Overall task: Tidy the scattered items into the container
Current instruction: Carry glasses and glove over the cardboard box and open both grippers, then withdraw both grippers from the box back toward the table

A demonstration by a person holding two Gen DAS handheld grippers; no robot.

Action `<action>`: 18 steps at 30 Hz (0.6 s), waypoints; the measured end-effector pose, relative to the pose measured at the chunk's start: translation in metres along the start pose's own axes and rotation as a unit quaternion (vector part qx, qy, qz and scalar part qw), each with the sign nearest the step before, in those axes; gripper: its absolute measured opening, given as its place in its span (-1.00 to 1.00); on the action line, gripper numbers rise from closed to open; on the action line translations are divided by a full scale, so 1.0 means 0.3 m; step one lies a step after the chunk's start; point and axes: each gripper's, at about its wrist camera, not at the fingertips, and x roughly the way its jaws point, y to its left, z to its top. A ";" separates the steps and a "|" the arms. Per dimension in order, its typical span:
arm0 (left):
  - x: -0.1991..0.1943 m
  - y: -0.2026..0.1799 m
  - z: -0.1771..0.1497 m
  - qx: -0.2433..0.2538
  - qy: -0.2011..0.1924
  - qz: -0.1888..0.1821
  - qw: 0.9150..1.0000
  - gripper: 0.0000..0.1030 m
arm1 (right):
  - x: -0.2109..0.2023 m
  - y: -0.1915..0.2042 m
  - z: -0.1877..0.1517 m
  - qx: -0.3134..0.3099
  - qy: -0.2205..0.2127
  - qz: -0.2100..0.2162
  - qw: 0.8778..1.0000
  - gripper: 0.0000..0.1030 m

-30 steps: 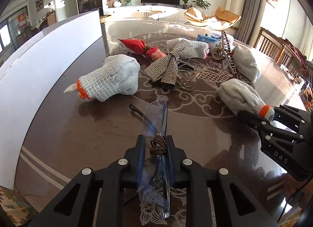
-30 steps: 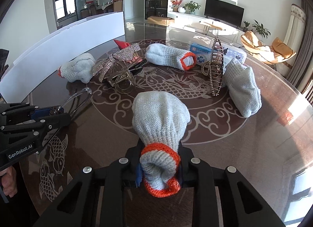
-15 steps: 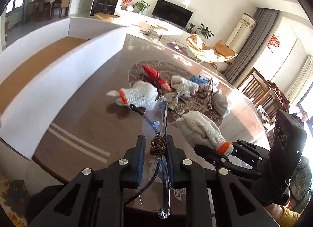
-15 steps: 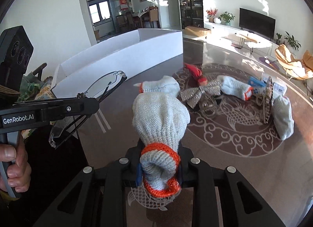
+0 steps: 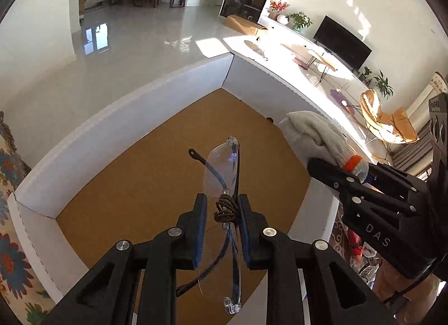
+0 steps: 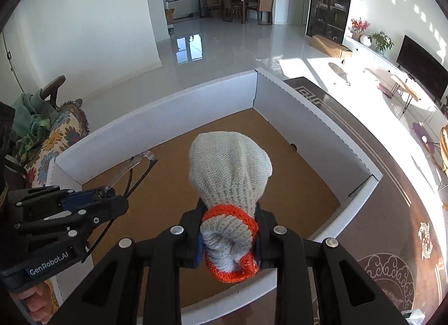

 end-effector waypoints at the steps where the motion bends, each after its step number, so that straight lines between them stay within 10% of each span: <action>1: 0.045 0.018 0.016 -0.008 0.022 -0.007 1.000 -0.52 | 0.055 0.009 0.029 0.003 0.015 -0.004 1.000 -0.42; 6: 0.238 0.112 0.010 -0.091 0.122 -0.027 0.988 0.61 | 0.282 -0.015 0.068 0.065 0.129 0.040 0.989 0.33; 12: 0.162 0.128 -0.027 -0.113 0.097 -0.019 0.989 0.61 | 0.183 -0.090 0.022 0.100 0.085 0.041 0.990 0.33; 18: -0.234 -0.204 -0.191 0.033 -0.033 -0.062 0.997 0.64 | -0.289 -0.098 -0.259 0.055 -0.083 0.020 0.995 0.33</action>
